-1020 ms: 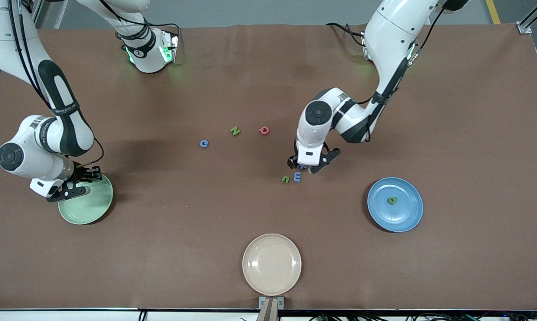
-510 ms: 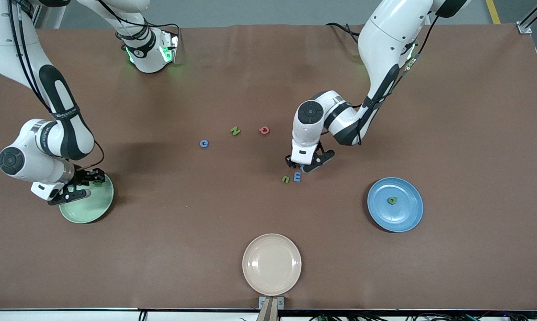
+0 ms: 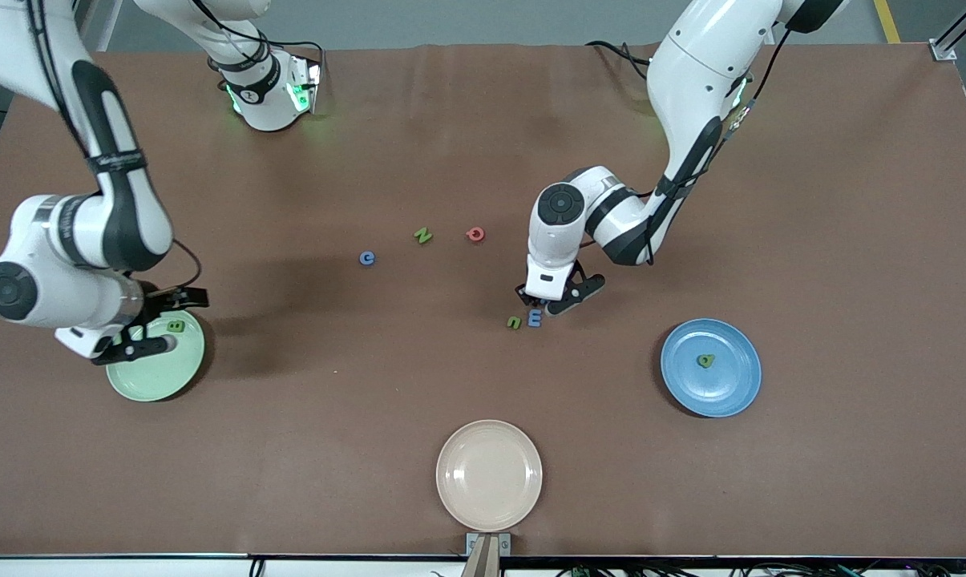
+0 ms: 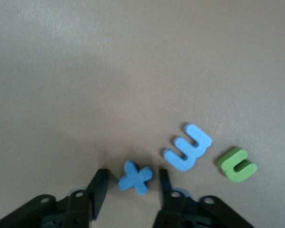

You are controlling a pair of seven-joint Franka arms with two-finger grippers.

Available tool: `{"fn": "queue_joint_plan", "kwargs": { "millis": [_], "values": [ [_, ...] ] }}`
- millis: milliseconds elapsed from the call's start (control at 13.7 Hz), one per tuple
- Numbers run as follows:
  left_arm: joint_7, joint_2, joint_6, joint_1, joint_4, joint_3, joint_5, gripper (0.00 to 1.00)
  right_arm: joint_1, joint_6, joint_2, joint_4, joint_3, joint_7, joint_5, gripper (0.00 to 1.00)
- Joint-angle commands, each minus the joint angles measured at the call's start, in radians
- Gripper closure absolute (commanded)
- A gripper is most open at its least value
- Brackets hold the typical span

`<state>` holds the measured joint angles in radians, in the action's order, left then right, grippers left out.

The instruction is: Sort upper and lower case letters into plates

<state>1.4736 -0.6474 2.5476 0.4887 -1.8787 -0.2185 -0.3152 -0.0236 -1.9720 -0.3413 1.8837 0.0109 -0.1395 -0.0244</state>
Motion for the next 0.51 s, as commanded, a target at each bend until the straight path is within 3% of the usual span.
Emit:
{"fn": "queue_joint_plan", "kwargs": {
  "millis": [0, 73, 219, 291, 437],
  "values": [
    [0.017, -0.04, 0.006, -0.002, 0.046, -0.001, -0.021, 0.55, -0.125, -0.022, 0.108, 0.141, 0.004, 0.211, 0.003, 0.0],
    [0.019, -0.041, 0.006, -0.002, 0.044, -0.001, -0.021, 0.6, -0.169, -0.033, 0.117, 0.164, 0.004, 0.266, 0.029, 0.0],
    [0.022, -0.041, 0.006, -0.002, 0.041, -0.001, -0.019, 0.86, -0.252, -0.105, 0.13, 0.227, 0.006, 0.332, 0.096, 0.0],
    [0.022, -0.04, 0.006, -0.004, 0.041, -0.001, -0.019, 0.94, -0.295, -0.176, 0.137, 0.276, 0.006, 0.381, 0.1, 0.0],
    [0.022, -0.023, -0.001, -0.01, 0.044, 0.001, -0.019, 0.99, -0.395, -0.307, 0.143, 0.357, 0.006, 0.522, 0.1, 0.0]
  ]
}}
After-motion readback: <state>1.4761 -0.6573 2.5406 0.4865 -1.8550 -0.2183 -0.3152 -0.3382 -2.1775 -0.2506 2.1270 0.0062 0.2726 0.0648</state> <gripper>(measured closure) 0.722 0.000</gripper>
